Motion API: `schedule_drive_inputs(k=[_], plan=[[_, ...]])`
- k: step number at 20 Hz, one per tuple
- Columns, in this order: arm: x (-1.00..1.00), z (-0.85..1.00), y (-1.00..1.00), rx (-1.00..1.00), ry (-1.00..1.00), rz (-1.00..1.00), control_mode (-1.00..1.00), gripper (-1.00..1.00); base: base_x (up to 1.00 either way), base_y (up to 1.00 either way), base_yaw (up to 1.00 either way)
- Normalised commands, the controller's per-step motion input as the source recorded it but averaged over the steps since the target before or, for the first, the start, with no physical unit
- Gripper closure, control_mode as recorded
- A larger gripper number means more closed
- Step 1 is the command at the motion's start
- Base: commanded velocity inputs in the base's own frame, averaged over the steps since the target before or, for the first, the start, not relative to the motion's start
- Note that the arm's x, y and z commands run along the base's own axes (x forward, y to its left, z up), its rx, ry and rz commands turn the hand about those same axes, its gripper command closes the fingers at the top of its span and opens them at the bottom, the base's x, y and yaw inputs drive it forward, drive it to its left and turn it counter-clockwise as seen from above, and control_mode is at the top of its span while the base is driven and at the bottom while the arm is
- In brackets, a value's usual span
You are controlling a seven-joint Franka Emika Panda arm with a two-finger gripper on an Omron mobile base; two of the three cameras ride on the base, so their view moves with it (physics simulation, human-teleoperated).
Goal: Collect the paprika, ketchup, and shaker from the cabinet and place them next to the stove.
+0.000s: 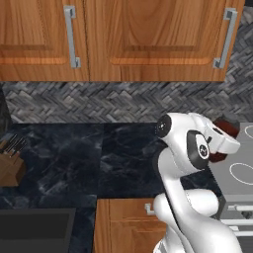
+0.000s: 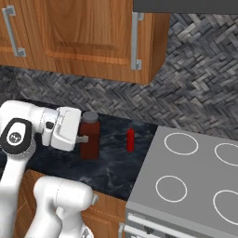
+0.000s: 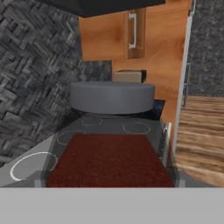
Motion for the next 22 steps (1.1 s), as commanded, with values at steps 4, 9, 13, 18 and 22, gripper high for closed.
schedule_drive_inputs(k=[4,9,13,18,22], plan=[[0.06,-0.51,-0.17,-0.02,0.00,-0.04,-1.00,1.00,0.00,0.00,0.00],[0.07,-0.50,-0.23,-0.02,0.00,-0.04,-1.00,1.00,0.00,0.00,0.00],[0.20,-0.58,-0.19,0.00,0.00,-0.03,-1.00,1.00,0.00,0.00,0.00],[0.26,-0.67,-0.12,-0.01,-0.01,0.00,-1.00,1.00,0.00,0.00,0.00],[0.24,-0.58,-0.07,-0.07,-0.05,0.00,-1.00,1.00,0.00,0.00,0.00]])
